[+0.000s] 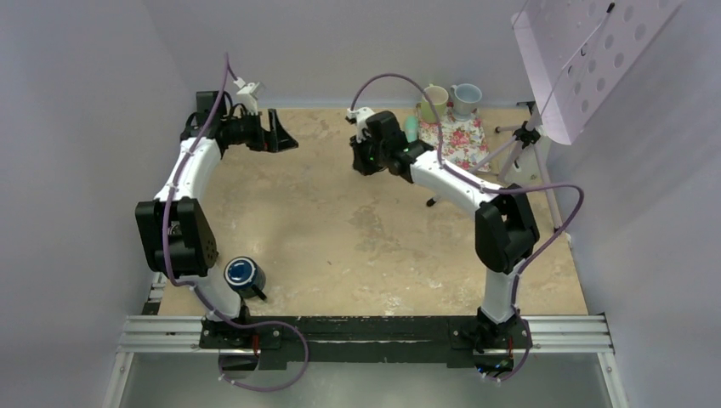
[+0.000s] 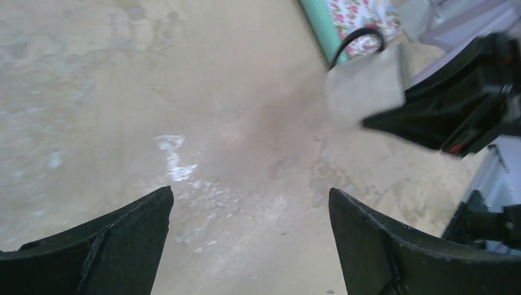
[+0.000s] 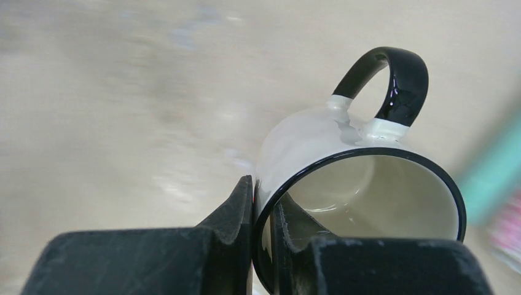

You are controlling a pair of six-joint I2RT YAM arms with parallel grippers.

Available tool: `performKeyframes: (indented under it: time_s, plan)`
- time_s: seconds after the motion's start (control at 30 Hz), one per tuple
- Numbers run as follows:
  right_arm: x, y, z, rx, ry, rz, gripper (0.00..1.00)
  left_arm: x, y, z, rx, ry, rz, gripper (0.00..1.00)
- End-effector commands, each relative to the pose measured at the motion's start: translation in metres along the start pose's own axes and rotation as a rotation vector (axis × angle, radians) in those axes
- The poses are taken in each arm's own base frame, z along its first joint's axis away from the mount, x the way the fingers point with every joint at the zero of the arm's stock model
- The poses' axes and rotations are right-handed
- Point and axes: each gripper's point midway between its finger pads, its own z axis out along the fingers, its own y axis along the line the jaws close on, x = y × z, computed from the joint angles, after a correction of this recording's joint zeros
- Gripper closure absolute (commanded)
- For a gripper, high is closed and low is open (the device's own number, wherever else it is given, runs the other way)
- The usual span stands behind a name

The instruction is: Turn the mug right side up

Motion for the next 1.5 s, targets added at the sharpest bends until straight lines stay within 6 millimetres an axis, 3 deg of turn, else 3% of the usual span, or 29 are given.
performKeyframes:
  time_s: [0.0,0.07,0.13,0.27,0.37,0.5,0.63,0.73,0.9,1.1,1.3,1.47]
  plan:
    - [-0.043,-0.138,-0.099,0.552,0.071,-0.202,1.00,-0.021,0.009,-0.042,-0.153,0.006,0.159,0.00]
    - [-0.038,-0.176,-0.113,0.662,0.141,-0.231,1.00,-0.013,0.007,-0.045,-0.151,0.037,0.190,0.00]
    - [-0.029,-0.203,-0.110,0.711,0.227,-0.299,1.00,-0.007,0.006,-0.047,-0.151,0.051,0.210,0.00]
    - [-0.016,-0.242,-0.095,0.717,0.339,-0.414,1.00,0.003,0.010,-0.049,-0.163,0.078,0.227,0.00]
    - [-0.018,-0.260,-0.083,0.657,0.347,-0.470,1.00,0.009,0.013,-0.050,-0.173,0.104,0.231,0.00]
    - [-0.041,-0.270,-0.075,0.628,0.274,-0.638,1.00,0.015,0.016,-0.052,-0.186,0.119,0.246,0.00]
    - [-0.059,-0.280,-0.074,0.579,0.174,-0.674,1.00,0.017,0.015,-0.054,-0.193,0.123,0.260,0.00]
    - [-0.052,-0.286,-0.061,0.488,0.171,-0.659,1.00,0.016,0.015,-0.057,-0.200,0.121,0.277,0.00]
    - [-0.042,-0.279,-0.040,0.295,0.137,-0.639,1.00,0.014,0.017,-0.061,-0.218,0.130,0.307,0.00]
    - [-0.041,-0.295,-0.030,0.251,0.118,-0.591,1.00,0.017,0.017,-0.062,-0.215,0.144,0.315,0.00]
    - [-0.016,-0.301,-0.014,0.222,0.167,-0.582,1.00,0.019,0.021,-0.059,-0.216,0.154,0.303,0.00]
    - [-0.012,-0.314,-0.010,0.270,0.182,-0.592,1.00,0.020,0.023,-0.057,-0.215,0.159,0.298,0.00]
